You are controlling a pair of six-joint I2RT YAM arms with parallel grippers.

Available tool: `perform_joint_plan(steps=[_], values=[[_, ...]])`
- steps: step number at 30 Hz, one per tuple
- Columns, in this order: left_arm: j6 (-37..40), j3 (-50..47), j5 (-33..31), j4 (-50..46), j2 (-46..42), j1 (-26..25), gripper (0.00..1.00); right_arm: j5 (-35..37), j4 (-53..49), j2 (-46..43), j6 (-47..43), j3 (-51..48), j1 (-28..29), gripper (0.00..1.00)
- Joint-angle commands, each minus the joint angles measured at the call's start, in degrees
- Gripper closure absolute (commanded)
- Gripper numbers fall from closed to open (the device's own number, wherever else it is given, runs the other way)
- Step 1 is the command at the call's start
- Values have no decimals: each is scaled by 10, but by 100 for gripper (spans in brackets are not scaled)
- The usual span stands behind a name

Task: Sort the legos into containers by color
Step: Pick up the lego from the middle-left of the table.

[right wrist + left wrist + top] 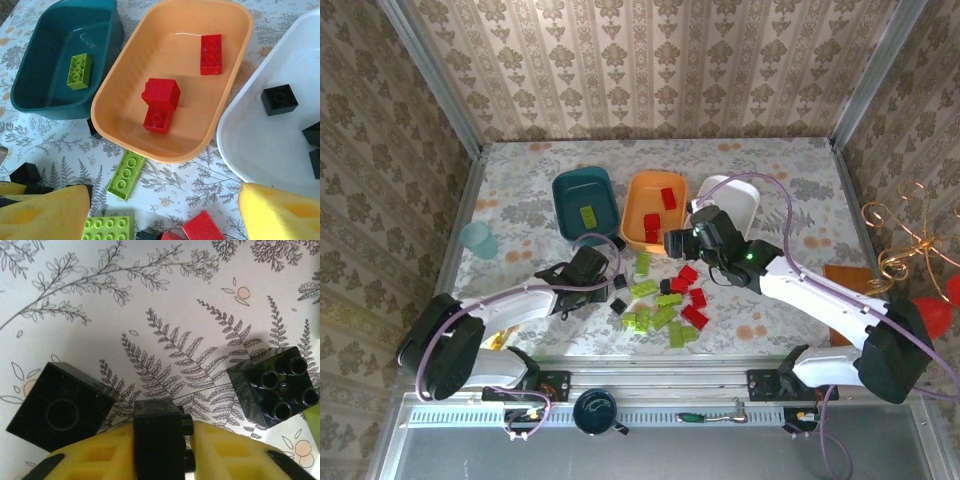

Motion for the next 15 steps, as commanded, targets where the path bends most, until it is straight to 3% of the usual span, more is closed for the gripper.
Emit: perform_joint_plan(steps=[1, 4, 8, 15], values=[[3, 1, -6, -6, -23, -2, 76, 29, 0, -28, 14, -18, -4, 20], [1, 7, -6, -20, -38, -10, 81, 38, -3, -45, 21, -37, -6, 20], [3, 59, 3, -29, -54, -36, 82, 50, -3, -90, 40, -79, -7, 20], [46, 301, 81, -3, 117, -64, 84, 83, -30, -181, 88, -168, -7, 20]])
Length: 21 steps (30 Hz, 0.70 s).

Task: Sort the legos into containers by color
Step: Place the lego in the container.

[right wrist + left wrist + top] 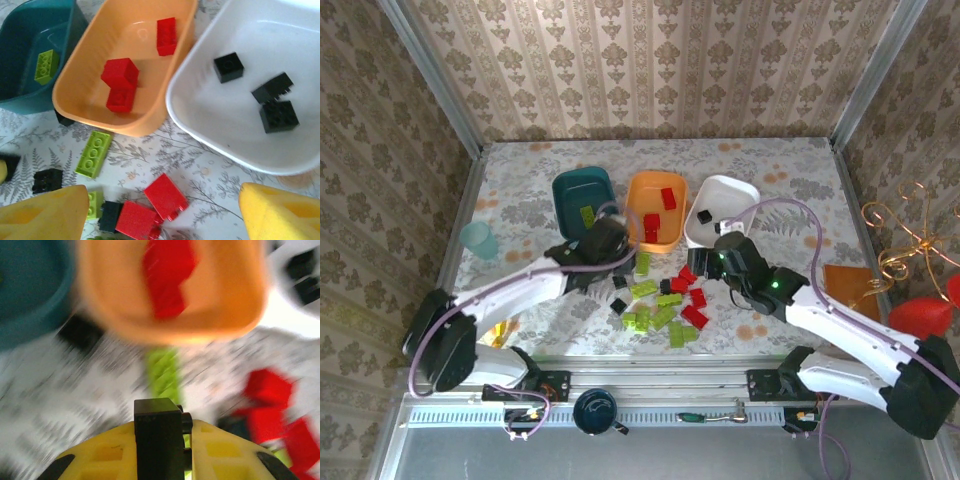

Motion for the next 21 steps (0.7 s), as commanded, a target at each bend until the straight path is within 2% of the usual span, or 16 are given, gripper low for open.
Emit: perform_joint_plan(steps=[1, 6, 9, 14, 16, 19, 21], values=[[35, 110, 51, 23, 88, -6, 84, 39, -32, -44, 38, -31, -2, 20], [53, 326, 104, -1, 283, -8, 84, 49, -85, -104, 55, -66, -3, 20], [59, 461, 115, -43, 387, -15, 85, 48, -104, -132, 63, -77, -3, 20], [55, 620, 126, -93, 506, -21, 84, 39, -117, -145, 72, -84, -2, 20], [49, 656, 129, -105, 532, -20, 76, 34, -118, -141, 73, -84, -2, 20], [39, 674, 136, -108, 544, -17, 52, 23, -117, -132, 72, -80, -3, 20], [35, 664, 142, -98, 526, -15, 41, 14, -113, -126, 70, -76, -2, 20]])
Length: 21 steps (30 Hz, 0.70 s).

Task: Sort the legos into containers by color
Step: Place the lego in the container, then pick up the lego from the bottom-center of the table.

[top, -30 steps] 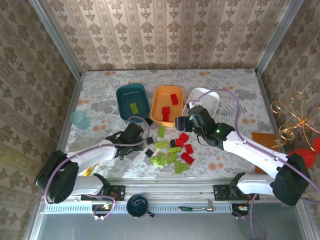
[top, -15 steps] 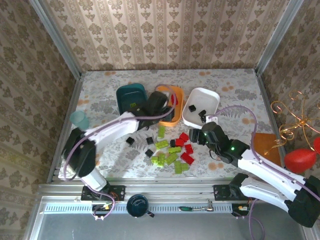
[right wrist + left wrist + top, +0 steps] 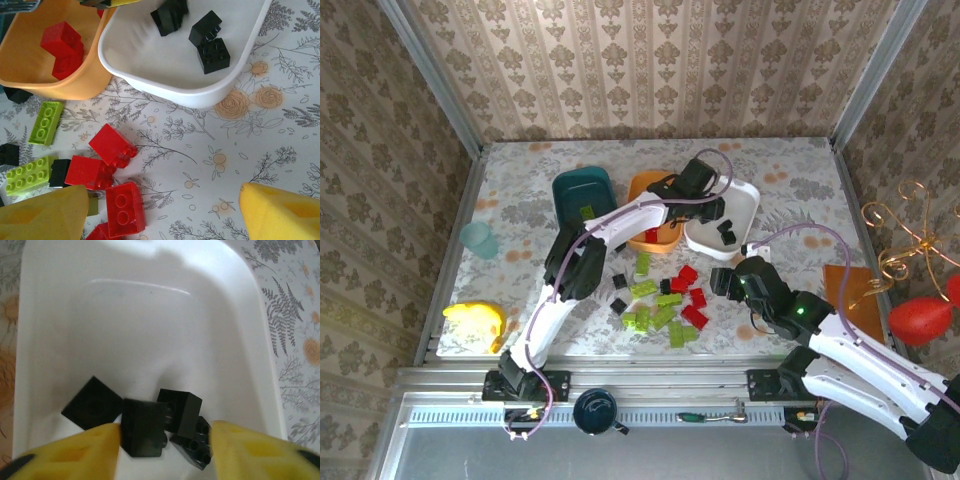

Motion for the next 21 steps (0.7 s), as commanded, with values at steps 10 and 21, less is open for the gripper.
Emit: perform_joint_plan(steps=[10, 21], values=[[-5, -268, 5, 138, -295, -7, 30, -99, 28, 54, 2, -1, 1, 20], [-63, -719, -113, 219, -674, -32, 0, -173, 112, 214, -36, 52, 87, 24]])
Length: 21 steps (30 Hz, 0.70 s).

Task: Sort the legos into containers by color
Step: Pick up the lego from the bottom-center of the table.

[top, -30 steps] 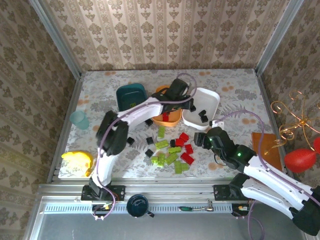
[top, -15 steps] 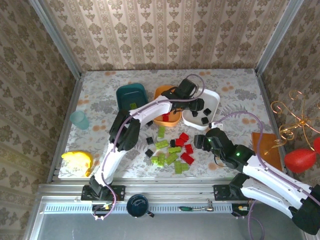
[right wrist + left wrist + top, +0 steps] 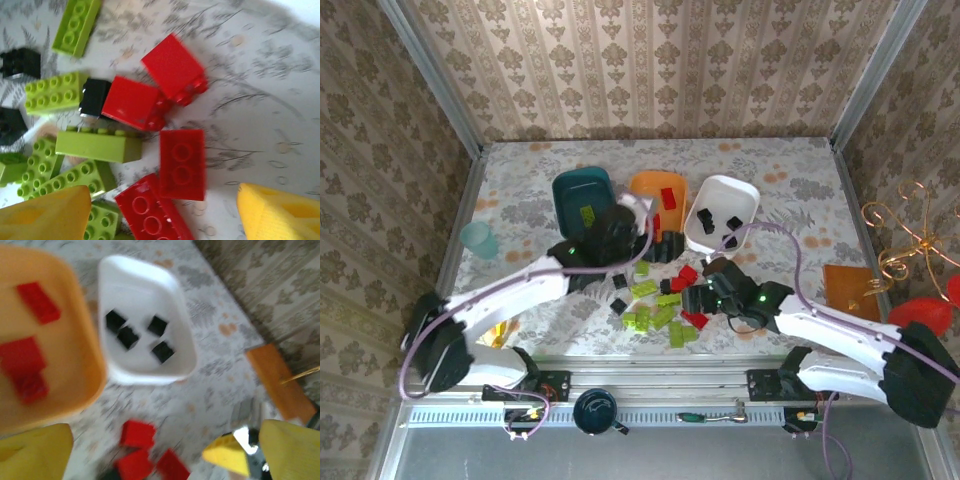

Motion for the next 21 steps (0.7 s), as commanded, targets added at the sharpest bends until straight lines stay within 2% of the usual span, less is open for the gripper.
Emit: perform_joint_plan(steps=[1, 7, 11, 15, 21], values=[[-33, -83, -64, -1, -90, 0, 0, -27, 49, 41, -23, 44, 31, 25], [-66, -177, -134, -80, -259, -8, 0, -26, 62, 165, -74, 131, 114, 31], [-74, -190, -179, -163, -348, -7, 0, -22, 59, 258, -130, 196, 167, 38], [-63, -174, -208, -235, -408, -7, 0, -21, 54, 319, -164, 236, 179, 41], [-61, -168, -228, -279, -460, -5, 0, -12, 33, 377, -191, 274, 181, 43]])
